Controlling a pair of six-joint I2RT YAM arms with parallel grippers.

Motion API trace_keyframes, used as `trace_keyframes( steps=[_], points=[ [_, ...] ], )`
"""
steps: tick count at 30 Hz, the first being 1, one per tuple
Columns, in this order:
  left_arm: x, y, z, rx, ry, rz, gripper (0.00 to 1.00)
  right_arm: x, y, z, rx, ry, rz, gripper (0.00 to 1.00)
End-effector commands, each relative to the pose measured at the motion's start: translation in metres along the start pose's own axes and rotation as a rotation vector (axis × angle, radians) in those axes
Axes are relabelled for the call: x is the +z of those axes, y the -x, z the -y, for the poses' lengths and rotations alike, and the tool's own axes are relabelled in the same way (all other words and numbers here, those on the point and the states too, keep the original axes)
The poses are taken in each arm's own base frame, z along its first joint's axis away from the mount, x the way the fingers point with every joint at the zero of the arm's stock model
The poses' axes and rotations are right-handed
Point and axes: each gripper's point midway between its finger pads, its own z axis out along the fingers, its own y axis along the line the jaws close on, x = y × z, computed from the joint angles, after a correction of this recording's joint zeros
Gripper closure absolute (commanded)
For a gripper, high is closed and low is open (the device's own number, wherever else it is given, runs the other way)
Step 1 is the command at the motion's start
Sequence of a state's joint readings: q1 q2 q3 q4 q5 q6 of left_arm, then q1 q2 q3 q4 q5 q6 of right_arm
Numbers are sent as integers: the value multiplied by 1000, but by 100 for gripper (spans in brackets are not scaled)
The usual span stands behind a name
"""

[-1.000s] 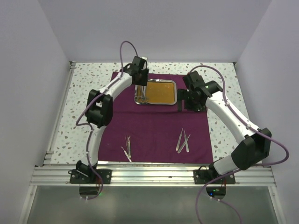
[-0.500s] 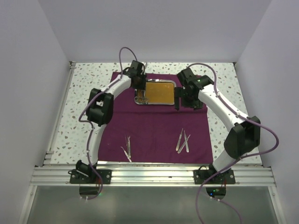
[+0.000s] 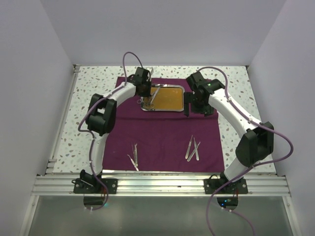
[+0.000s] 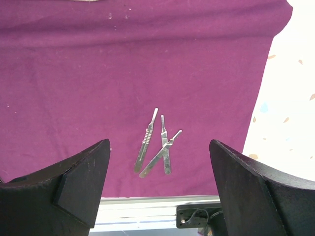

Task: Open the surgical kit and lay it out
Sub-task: Pick up the medical item from the container.

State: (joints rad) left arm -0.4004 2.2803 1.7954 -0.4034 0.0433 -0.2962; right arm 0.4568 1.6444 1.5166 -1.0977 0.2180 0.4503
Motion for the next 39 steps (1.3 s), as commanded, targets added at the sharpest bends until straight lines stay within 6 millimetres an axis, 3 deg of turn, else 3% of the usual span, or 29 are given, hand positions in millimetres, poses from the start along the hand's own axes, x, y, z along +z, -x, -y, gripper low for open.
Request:
trace_keyframes(
  steps=[1, 7, 18, 24, 28, 29, 31, 32, 34, 35, 37, 38, 39],
  points=[
    [8, -34, -16, 9, 49, -114, 100, -8, 2, 5, -7, -9, 12, 14],
    [2, -5, -7, 9, 29, -61, 100, -10, -1, 6, -7, -6, 14, 14],
    [-52, 72, 16, 4, -14, 112, 100, -11, -3, 6, -7, 6, 14, 15],
    [-78, 91, 27, -21, -48, 157, 100, -14, -3, 5, -15, 17, 24, 15],
    [-88, 86, 35, -52, -83, 148, 100, -16, -1, 8, -25, 13, 36, 15],
    [-85, 74, 40, -51, -90, 128, 100, -17, -1, 8, -31, 16, 38, 15],
    [-98, 71, 51, -55, -112, 136, 100, -19, -1, 9, -36, 17, 46, 15],
    [-96, 56, 60, -43, -119, 112, 100, -19, -1, 9, -41, 18, 47, 15],
    [-112, 49, 74, -43, -134, 116, 100, -22, 0, 10, -44, 20, 59, 15],
    [-110, 29, 85, -30, -141, 83, 100, -23, 1, 11, -51, 19, 64, 14],
    [-129, 20, 100, -37, -158, 92, 100, -27, 5, 13, -51, 18, 83, 14],
    [-130, -2, 111, -24, -166, 60, 100, -31, 10, 15, -47, 18, 98, 14],
    [-144, -5, 117, -47, -178, 71, 100, -34, 13, 17, -34, 18, 108, 14]
  ],
)
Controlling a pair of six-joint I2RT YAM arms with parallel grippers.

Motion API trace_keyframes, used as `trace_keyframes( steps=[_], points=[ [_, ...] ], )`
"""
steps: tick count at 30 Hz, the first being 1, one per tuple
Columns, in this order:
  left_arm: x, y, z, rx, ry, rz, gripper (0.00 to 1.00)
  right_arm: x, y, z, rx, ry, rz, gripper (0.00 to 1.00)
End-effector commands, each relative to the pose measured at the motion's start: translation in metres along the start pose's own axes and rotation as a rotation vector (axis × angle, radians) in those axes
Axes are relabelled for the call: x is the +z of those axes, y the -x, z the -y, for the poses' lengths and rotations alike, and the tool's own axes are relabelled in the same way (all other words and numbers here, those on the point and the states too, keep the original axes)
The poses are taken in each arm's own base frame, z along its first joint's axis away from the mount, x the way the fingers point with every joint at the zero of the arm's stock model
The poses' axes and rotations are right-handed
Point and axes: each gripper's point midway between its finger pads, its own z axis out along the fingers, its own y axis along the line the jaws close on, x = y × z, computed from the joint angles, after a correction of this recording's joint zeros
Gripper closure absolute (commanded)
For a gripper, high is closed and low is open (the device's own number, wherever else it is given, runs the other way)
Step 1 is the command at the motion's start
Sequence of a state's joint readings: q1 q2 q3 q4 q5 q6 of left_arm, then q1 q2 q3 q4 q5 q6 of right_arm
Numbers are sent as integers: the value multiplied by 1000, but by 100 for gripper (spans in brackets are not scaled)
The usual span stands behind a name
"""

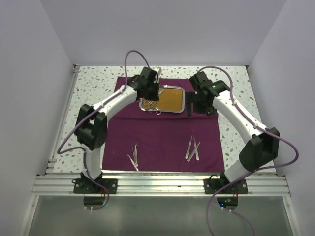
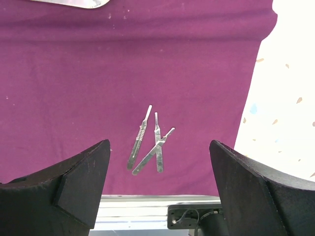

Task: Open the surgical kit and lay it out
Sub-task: Pick up the medical item from the container, then place the medical item in the surgical kit.

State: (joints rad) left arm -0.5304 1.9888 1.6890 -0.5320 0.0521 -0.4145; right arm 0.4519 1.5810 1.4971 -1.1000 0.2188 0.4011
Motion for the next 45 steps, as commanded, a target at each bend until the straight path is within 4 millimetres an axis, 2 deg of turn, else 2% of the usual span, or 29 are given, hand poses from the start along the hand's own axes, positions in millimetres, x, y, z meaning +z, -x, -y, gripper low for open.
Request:
trace_keyframes(
  steps=[1, 2, 3, 4, 5, 7, 8, 12, 13, 14, 17, 20, 26, 27, 28, 29, 30, 31, 33, 34, 36, 37, 39, 42, 43, 45],
  points=[
    [-35, -25, 41, -39, -61, 15, 100, -24, 18, 9, 14, 11, 83, 14],
    [-41, -34, 54, -39, -80, 16, 100, -27, 20, 6, 38, 31, 87, 14],
    [-54, -35, 59, -78, -87, 35, 100, -29, 22, 6, 55, 42, 91, 14],
    [-58, -43, 63, -94, -87, 33, 100, -31, 24, 3, 69, 58, 99, 14],
    [-66, -57, 69, -98, -98, 23, 100, -33, 25, 1, 93, 72, 104, 14],
    [-70, -77, 70, -134, -71, 4, 100, -36, 25, -6, 118, 121, 119, 14],
    [-80, -85, 79, -134, -81, 6, 100, -37, 23, -9, 129, 137, 120, 14],
    [-88, -122, 94, -217, -89, -18, 100, -33, 10, -12, 129, 170, 96, 14],
    [-85, -136, 94, -218, -85, -37, 100, -30, 5, -12, 126, 172, 85, 14],
    [-87, -147, 105, -209, -103, -45, 100, -30, 2, -11, 121, 173, 85, 14],
    [-80, -174, 116, -219, -93, -73, 100, -29, -8, -7, 116, 174, 81, 14],
    [-68, -194, 120, -205, -69, -85, 100, -30, -18, -4, 109, 176, 78, 14],
    [-46, -215, 111, -195, -7, -105, 100, -31, -34, 5, 96, 160, 72, 14],
    [-45, -215, 112, -194, -5, -106, 98, -32, -34, 5, 95, 160, 74, 14],
    [-44, -216, 112, -192, -6, -107, 89, -31, -37, 7, 94, 157, 69, 14],
    [-42, -217, 113, -191, -4, -111, 86, -32, -38, 7, 94, 160, 71, 14],
    [-41, -217, 113, -187, -2, -113, 80, -33, -37, 7, 94, 159, 73, 14],
    [-42, -215, 115, -181, -5, -112, 69, -34, -35, 6, 96, 162, 79, 14],
    [-44, -211, 116, -166, -2, -109, 58, -31, -30, 5, 91, 155, 78, 13],
    [-47, -203, 121, -157, -5, -101, 49, -33, -22, 3, 91, 162, 98, 13],
    [-52, -191, 122, -123, 3, -79, 39, -26, -12, 1, 80, 139, 98, 13],
    [-58, -177, 128, -112, 1, -64, 33, -29, 1, -1, 83, 141, 123, 13],
    [-64, -159, 129, -68, 4, -36, 31, -27, 15, 0, 83, 119, 142, 13],
    [-76, -108, 111, -89, 14, 26, 31, -16, 44, 6, 123, 80, 145, 12],
    [-73, -84, 86, -136, 43, 56, 31, -8, 56, 6, 146, 80, 132, 13],
    [-75, -57, 59, -135, 44, 95, 33, 9, 69, 18, 241, 107, 97, 16]
  ],
)
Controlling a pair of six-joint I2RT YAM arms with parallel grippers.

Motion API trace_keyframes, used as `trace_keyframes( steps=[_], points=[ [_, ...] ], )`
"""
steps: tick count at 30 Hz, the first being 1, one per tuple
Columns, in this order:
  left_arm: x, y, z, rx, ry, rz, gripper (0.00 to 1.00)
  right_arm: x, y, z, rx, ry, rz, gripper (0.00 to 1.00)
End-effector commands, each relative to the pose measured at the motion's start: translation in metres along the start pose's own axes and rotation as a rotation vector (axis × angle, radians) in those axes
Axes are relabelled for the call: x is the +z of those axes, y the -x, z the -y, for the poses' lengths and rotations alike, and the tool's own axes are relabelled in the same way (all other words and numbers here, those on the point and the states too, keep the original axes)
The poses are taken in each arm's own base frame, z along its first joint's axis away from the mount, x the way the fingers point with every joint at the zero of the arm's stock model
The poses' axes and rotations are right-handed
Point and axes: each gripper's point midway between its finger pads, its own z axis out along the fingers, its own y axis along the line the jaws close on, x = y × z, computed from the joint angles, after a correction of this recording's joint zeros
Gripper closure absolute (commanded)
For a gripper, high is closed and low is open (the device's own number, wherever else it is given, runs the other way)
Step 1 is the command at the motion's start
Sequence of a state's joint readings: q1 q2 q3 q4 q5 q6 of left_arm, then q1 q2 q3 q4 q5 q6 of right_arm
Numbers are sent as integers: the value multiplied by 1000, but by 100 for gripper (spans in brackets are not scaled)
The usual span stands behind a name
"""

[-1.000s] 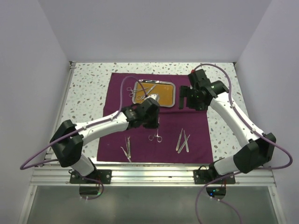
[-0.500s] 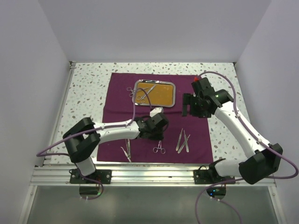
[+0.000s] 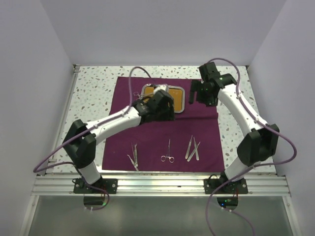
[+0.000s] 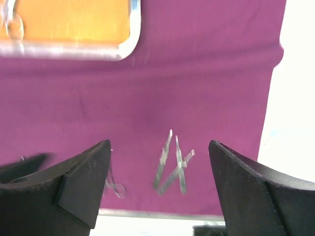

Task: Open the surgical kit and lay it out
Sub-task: Place the medical item in the surgical kit, then smooth out the surgical kit at the center of the board.

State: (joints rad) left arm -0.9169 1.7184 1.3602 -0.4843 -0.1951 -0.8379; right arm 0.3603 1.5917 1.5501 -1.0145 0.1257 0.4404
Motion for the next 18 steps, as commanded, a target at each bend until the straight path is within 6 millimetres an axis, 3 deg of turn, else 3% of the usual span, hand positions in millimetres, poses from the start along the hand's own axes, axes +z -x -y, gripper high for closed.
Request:
trace_keyframes(
  steps=[1, 2, 3, 4, 5, 6, 7, 8, 9, 10, 11, 12, 13, 15, 16, 18],
  points=[
    [-9, 90, -75, -35, 94, 133, 35, 27, 39, 17, 127, 5, 4, 18],
    [-6, 100, -89, -16, 103, 130, 36, 36, 47, 28, 163, -10, -1, 23],
    [-5, 118, -99, -22, 111, 152, 40, 38, 59, 32, 173, -23, 18, 38],
    [8, 130, -131, -43, 166, 143, 41, 46, 63, 37, 174, -46, 10, 42],
    [13, 137, -144, -15, 187, 140, 42, 65, 63, 46, 183, -76, -32, 43],
    [15, 156, -150, -15, 192, 164, 44, 69, 72, 47, 186, -77, -31, 46],
    [30, 159, -175, -13, 233, 139, 45, 76, 75, 49, 190, -81, -40, 47],
    [35, 165, -182, -12, 232, 140, 45, 94, 73, 55, 198, -102, -72, 47],
    [39, 179, -185, -19, 226, 161, 46, 96, 82, 57, 201, -109, -52, 47],
    [55, 180, -204, -29, 247, 143, 47, 102, 88, 58, 203, -116, -35, 47],
    [61, 184, -210, -36, 239, 138, 47, 115, 87, 61, 203, -131, -52, 47],
    [65, 197, -212, -42, 236, 157, 48, 117, 98, 62, 203, -139, -27, 47],
    [81, 193, -227, -53, 254, 128, 48, 124, 99, 64, 204, -148, -35, 46],
    [90, 205, -236, -68, 251, 136, 48, 140, 105, 69, 206, -178, -53, 46],
    [105, 198, -244, -75, 257, 109, 48, 146, 106, 71, 203, -188, -60, 45],
    [112, 206, -253, -88, 259, 113, 48, 165, 110, 76, 207, -207, -76, 44]
  ],
)
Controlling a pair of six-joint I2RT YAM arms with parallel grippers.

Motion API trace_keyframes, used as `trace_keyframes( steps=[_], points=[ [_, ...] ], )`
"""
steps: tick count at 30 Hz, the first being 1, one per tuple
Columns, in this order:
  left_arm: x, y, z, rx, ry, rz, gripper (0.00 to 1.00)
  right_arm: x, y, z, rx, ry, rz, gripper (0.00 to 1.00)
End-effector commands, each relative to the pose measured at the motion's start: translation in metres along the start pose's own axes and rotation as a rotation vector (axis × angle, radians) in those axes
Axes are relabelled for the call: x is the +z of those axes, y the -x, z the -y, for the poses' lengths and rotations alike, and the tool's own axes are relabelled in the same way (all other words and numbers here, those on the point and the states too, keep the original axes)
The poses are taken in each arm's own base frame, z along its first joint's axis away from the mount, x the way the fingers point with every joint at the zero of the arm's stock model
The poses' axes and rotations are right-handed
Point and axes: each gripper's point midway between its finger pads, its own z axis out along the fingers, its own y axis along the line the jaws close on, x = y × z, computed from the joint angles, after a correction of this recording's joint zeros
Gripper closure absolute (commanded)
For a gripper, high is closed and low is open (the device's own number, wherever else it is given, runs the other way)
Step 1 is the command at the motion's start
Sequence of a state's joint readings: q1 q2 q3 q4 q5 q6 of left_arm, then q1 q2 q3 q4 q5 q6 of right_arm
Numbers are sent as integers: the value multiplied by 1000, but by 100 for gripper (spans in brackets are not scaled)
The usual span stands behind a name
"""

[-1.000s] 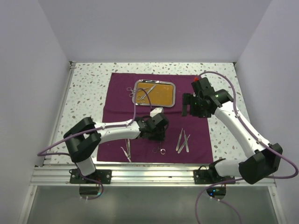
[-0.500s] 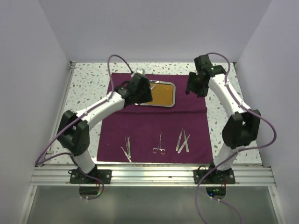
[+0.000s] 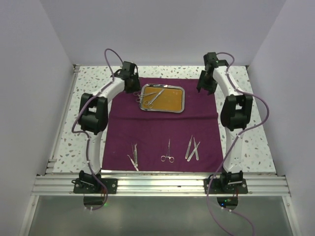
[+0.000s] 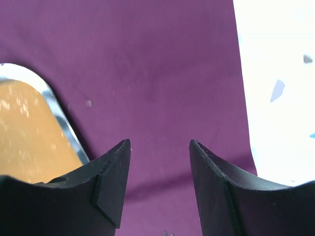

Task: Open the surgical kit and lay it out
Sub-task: Smooth out the surgical kit at the center of the board.

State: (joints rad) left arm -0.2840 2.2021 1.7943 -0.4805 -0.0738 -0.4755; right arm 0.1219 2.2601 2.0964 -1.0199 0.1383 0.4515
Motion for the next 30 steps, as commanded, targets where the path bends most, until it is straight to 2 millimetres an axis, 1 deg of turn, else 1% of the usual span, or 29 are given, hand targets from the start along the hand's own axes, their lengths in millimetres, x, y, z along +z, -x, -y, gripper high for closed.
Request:
trace_keyframes(
  steps=[1, 2, 3, 4, 5, 6, 7, 9, 10, 11, 12, 13, 14, 15, 17, 18, 19, 20, 21, 22, 23, 24, 25, 26, 27, 29, 30],
  points=[
    [15, 22, -3, 11, -38, 21, 48, 13, 19, 8, 4, -45, 16, 44],
    [19, 23, -5, 8, -39, 20, 48, 20, 20, 8, 8, -51, 12, 44],
    [21, 28, -8, 0, -37, 27, 48, 32, 22, 5, 9, -53, 6, 44],
    [28, 26, -11, -2, -31, 20, 48, 41, 23, 6, 15, -56, -1, 43],
    [30, 27, -14, -4, -24, 21, 48, 47, 24, 4, 16, -55, -2, 43],
    [31, 31, -17, -7, -21, 29, 48, 48, 31, 0, 23, -44, 16, 43],
    [35, 31, -21, -7, -17, 27, 48, 66, 24, -1, 20, -52, -12, 43],
    [38, 33, -28, -11, 0, 30, 48, 77, 29, -5, 24, -43, 1, 42],
    [43, 31, -32, -13, 5, 25, 48, 89, 26, -4, 22, -53, -9, 42],
    [46, 29, -35, -16, 12, 20, 48, 97, 24, -3, 21, -63, -11, 42],
    [49, 33, -40, -23, 17, 28, 48, 100, 30, -5, 23, -56, 3, 42],
    [55, 29, -44, -30, 25, 16, 48, 104, 31, -4, 28, -63, 8, 41],
    [58, 31, -44, -34, 22, 20, 48, 117, 26, -2, 26, -74, -8, 41],
    [67, 24, -50, -38, 32, 1, 48, 118, 31, -4, 32, -67, 8, 41],
    [76, 20, -54, -41, 37, -13, 48, 129, 30, -6, 37, -65, 9, 41],
    [87, 11, -60, -45, 46, -35, 48, 132, 31, -8, 38, -58, 16, 41],
    [93, 6, -63, -50, 50, -47, 48, 135, 32, -9, 46, -56, 18, 41],
    [96, 7, -63, -52, 45, -45, 49, 137, 32, -10, 50, -50, 19, 41],
    [104, -1, -68, -51, 55, -66, 49, 143, 32, -11, 53, -49, 22, 41],
    [108, -4, -71, -52, 59, -72, 49, 145, 32, -13, 66, -33, 18, 41],
    [110, 1, -71, -54, 58, -64, 49, 145, 35, -14, 78, -27, 25, 41],
    [115, -3, -76, -59, 64, -73, 49, 146, 41, -17, 91, -9, 47, 41],
    [117, -2, -76, -62, 63, -72, 49, 146, 44, -20, 106, 5, 56, 40],
    [117, 4, -77, -66, 59, -62, 49, 144, 48, -22, 113, 15, 68, 40],
    [118, 4, -80, -69, 63, -64, 49, 141, 55, -26, 121, 33, 89, 39],
    [115, 8, -81, -71, 59, -57, 49, 135, 61, -32, 126, 66, 104, 39],
    [109, 17, -79, -74, 50, -39, 49, 131, 65, -34, 120, 79, 116, 39]
  ],
)
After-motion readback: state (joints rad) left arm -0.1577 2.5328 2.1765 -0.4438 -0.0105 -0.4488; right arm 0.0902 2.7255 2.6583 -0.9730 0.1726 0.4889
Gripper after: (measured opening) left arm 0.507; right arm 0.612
